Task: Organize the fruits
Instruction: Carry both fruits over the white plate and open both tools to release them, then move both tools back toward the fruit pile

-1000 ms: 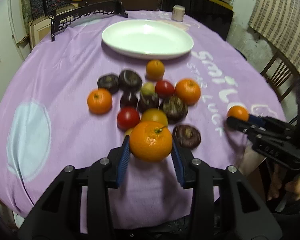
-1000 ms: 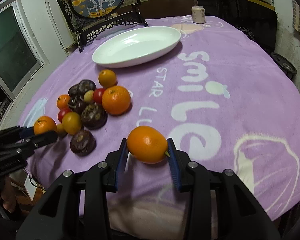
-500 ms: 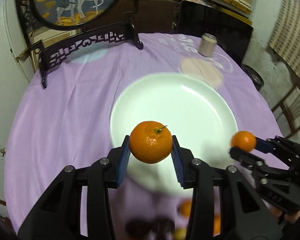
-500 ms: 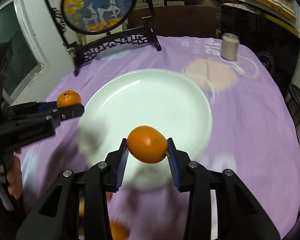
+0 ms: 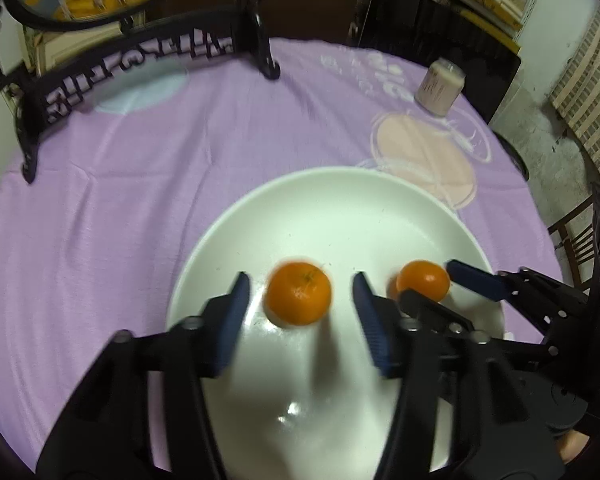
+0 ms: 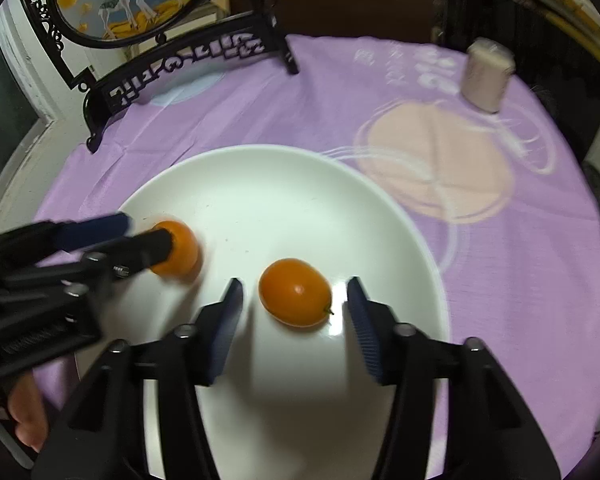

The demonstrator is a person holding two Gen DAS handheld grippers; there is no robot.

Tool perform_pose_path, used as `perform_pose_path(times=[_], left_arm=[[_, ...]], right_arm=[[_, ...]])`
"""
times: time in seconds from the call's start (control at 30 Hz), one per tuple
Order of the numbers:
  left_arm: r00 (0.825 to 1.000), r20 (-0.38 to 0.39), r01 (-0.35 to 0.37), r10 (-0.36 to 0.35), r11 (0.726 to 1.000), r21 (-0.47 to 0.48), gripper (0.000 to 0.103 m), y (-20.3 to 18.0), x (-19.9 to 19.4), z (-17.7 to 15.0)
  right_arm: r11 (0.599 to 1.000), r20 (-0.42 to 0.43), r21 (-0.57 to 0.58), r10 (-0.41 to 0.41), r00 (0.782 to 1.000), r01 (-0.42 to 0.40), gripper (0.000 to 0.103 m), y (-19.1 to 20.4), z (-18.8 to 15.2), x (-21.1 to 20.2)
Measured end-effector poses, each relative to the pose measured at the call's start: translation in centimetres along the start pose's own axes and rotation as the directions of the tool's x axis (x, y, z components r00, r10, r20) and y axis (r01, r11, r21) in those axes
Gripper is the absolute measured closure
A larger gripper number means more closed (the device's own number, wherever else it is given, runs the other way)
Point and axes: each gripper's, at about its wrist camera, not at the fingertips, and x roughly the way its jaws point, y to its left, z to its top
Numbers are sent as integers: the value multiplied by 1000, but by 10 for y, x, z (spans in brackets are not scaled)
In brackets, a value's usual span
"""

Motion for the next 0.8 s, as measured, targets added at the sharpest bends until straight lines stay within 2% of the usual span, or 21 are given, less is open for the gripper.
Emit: perform_pose_path(times=[0.1,0.17,0.23,0.3,0.4,0.53,0.67,0.8], left_arm=[[998,62,-7,6,1000,24,36,-1,-41,-13],[995,95,-26,21,998,54,30,-2,-74,-39],[993,115,-19,12,998,61,25,-1,-95,-64],[990,138,6,-14,998,58,22,1,-116,-102],[988,153,26,-28,1000,16,20,10,-130,-152],[990,134,54,-43,996,-74,20,29,-134,-191],[988,148,-39,47,998,-54,17,32,-139,-214],[991,119,-44,53,997,-71,16,47,-139,-231]], right_arm=[[999,51,-27,-37,998,38,43,5,-17,-44],[999,67,-37,-23,997,26,43,11,-38,-69],[999,84,-31,19,996,-17,39,20,-74,-94],[999,104,-11,48,993,-47,36,29,-113,-110],[997,124,24,74,989,-78,36,36,-161,-124],[997,135,55,52,990,-60,36,43,-177,-137],[998,134,57,30,991,-38,33,47,-184,-144],[998,106,43,36,994,-41,31,54,-206,-143]])
